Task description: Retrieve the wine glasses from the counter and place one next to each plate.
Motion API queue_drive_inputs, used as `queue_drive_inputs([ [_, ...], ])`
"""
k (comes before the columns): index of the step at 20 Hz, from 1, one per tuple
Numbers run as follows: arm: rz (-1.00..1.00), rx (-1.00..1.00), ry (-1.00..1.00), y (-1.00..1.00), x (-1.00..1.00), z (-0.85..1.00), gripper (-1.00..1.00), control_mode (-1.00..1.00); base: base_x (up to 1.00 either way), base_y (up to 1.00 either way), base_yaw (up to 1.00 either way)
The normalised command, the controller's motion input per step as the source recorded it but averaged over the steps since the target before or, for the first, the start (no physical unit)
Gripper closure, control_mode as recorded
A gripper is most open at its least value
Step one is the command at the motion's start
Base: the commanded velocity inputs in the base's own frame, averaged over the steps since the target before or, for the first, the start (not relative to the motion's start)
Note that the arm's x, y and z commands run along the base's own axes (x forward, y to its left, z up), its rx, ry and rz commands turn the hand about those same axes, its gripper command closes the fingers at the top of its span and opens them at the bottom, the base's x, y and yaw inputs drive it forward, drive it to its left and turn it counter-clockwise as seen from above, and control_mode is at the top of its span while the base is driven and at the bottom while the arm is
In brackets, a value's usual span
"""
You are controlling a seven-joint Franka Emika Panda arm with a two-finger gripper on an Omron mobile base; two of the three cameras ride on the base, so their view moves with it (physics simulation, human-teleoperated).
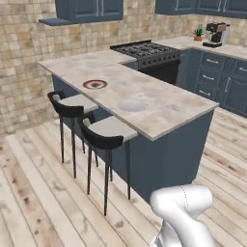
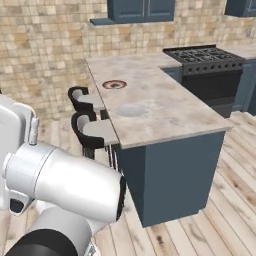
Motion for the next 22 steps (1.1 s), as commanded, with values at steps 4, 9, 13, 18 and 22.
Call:
queue_drive_inputs([
  [4,0.00,0.00,0.00,0.00,0.00,0.00,1.00,1.00,0.12,1.00,-0.33],
  [9,0.00,0.00,0.00,0.00,0.00,0.00,1.00,1.00,0.54,1.00,-0.37],
  [13,0.00,0.00,0.00,0.00,0.00,0.00,1.00,1.00,0.74,0.95,-0.50],
  [18,0.00,0.00,0.00,0.00,0.00,0.00,1.00,1.00,0.49,0.82,-0.53],
  [22,0.00,0.00,0.00,0.00,0.00,0.00,1.00,1.00,0.00,0.97,-0.55],
])
